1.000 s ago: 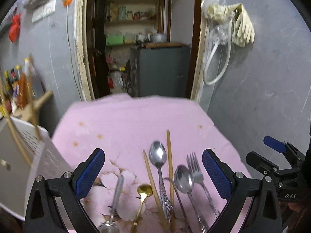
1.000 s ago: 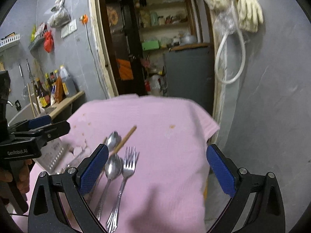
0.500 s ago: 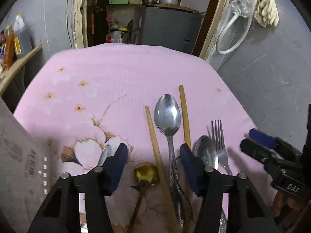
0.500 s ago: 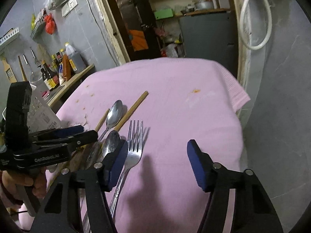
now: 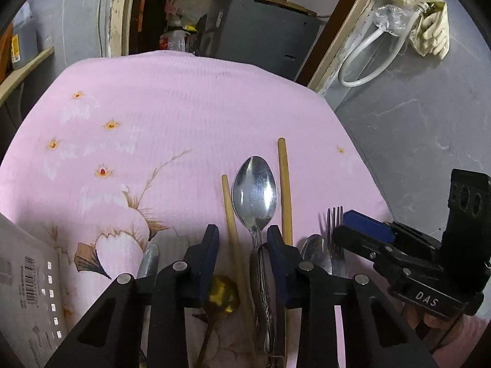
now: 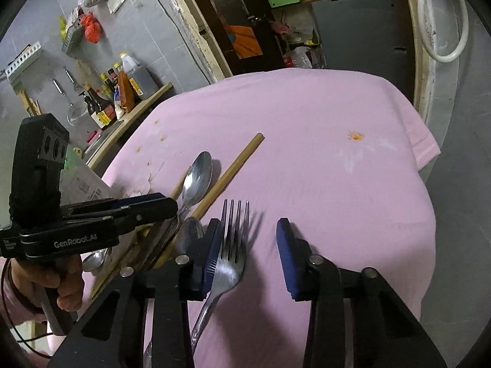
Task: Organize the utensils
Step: 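Lift the chopstick with the left tool and carry it over the caddy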
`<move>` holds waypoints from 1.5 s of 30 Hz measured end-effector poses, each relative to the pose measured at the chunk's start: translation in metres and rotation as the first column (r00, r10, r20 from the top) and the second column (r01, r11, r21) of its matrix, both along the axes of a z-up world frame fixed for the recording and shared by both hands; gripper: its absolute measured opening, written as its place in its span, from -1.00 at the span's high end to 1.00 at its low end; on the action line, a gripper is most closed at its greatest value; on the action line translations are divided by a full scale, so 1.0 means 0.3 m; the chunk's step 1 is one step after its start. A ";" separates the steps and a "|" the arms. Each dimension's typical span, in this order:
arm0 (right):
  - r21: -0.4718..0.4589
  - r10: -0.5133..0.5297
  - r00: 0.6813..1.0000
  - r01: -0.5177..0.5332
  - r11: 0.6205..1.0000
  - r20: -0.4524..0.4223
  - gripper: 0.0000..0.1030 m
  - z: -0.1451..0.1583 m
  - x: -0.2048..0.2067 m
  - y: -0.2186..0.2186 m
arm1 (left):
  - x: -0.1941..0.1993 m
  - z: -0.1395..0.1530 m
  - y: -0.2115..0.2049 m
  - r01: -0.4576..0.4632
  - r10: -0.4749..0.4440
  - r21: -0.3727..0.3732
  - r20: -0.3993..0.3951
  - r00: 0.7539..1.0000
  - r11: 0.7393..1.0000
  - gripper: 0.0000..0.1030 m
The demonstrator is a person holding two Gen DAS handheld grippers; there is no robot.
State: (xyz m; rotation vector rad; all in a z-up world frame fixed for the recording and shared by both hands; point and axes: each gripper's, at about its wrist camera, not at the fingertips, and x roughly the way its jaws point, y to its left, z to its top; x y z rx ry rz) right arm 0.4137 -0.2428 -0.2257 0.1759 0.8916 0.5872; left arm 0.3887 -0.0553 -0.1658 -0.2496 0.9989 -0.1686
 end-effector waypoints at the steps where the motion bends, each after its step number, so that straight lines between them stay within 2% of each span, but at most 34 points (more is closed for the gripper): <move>1: -0.004 0.009 1.000 -0.009 1.000 0.001 0.36 -0.001 0.006 0.010 | 0.004 0.000 0.001 0.001 -0.001 -0.009 -0.008 1.000 1.000 0.48; 2: -0.010 0.014 1.000 -0.014 1.000 0.001 0.36 -0.001 0.010 0.017 | 0.009 -0.001 0.002 0.005 -0.005 -0.033 -0.021 1.000 0.999 0.55; 6: -0.038 0.027 1.000 -0.027 0.999 0.003 0.37 0.006 0.020 0.042 | 0.022 -0.004 0.009 -0.001 -0.003 -0.068 -0.057 0.998 0.998 0.63; 7: -0.041 0.030 1.000 -0.030 0.999 0.000 0.42 0.008 0.020 0.044 | 0.025 -0.006 0.014 -0.005 -0.001 -0.084 -0.067 0.998 0.996 0.65; 8: -0.034 0.034 0.999 -0.034 0.999 -0.011 0.57 0.007 0.020 0.043 | 0.026 -0.008 0.017 -0.008 0.001 -0.097 -0.075 0.997 0.995 0.68; 10: -0.021 0.022 0.999 -0.023 1.000 -0.036 0.74 0.008 0.025 0.042 | 0.023 -0.009 0.013 -0.015 0.007 -0.100 -0.085 0.996 0.995 0.75; 12: -0.015 0.017 0.999 -0.017 1.000 -0.048 0.80 0.014 0.023 0.041 | 0.016 -0.002 0.001 -0.010 0.003 -0.083 -0.094 0.996 0.996 0.88; 14: -0.009 0.008 0.999 -0.008 1.000 -0.032 0.85 0.035 0.002 0.033 | 0.002 0.008 -0.014 -0.002 -0.004 -0.066 -0.100 0.995 0.998 0.88; 16: -0.031 -0.003 1.000 0.002 1.000 -0.014 0.94 0.059 -0.027 0.031 | -0.019 0.030 -0.019 0.002 -0.008 -0.069 -0.081 0.997 0.998 0.88; 24: -0.071 -0.074 0.994 0.079 0.994 0.080 0.95 0.196 -0.149 -0.030 | -0.103 0.173 -0.007 0.030 -0.028 -0.093 0.026 0.999 0.995 0.88; 29: -0.118 -0.132 0.970 0.159 0.980 0.206 0.96 0.351 -0.252 -0.047 | -0.173 0.310 0.012 0.052 -0.038 -0.095 0.136 0.990 0.994 0.88; 36: -0.122 -0.193 0.909 0.253 0.960 0.369 0.96 0.596 -0.370 -0.029 | -0.262 0.523 0.109 0.043 0.002 -0.138 0.313 0.950 0.990 0.88; 41: -0.057 -0.205 0.865 0.259 0.964 0.458 0.96 0.768 -0.411 0.030 | -0.304 0.679 0.221 0.004 0.066 -0.159 0.435 0.898 0.987 0.88; 45: -0.021 -0.173 0.829 0.217 0.976 0.532 0.96 0.882 -0.425 0.139 | -0.331 0.773 0.334 -0.054 0.128 -0.154 0.522 0.843 0.987 0.88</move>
